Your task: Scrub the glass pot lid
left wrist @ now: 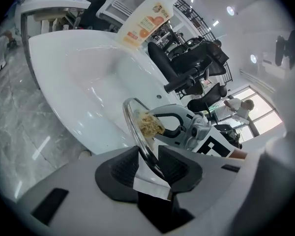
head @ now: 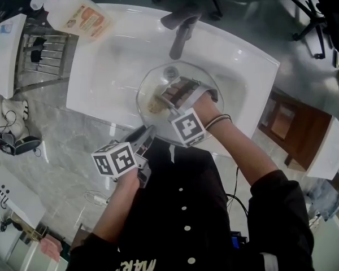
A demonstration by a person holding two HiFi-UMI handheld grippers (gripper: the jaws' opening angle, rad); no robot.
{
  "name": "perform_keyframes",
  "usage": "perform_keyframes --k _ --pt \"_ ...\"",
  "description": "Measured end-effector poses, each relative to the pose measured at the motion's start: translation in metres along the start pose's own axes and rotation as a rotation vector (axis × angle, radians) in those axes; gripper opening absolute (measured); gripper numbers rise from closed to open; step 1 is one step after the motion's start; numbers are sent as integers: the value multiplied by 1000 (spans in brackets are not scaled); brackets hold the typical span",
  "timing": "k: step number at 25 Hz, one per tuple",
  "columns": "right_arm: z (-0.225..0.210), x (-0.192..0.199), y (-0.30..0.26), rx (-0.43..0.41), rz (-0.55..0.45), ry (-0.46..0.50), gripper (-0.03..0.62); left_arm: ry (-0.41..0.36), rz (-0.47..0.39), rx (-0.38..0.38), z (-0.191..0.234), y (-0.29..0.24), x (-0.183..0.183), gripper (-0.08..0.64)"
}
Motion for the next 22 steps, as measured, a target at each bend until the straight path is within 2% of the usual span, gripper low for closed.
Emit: perform_keyframes --k 12,22 --pt "44 2 40 -113 16 86 141 18 1 -9 1 1 1 143" --pt "70 12 68 -177 31 91 141 40 -7 11 -2 1 1 140"
Point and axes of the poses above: the fingertips, and each gripper's own axes: y backward along the fingers, z to its left, x out of its underside, the point moved 7 cm from there along y, backward along the fingers, and after that the axes turned 6 degrees about -z, right-handed, at the moved point
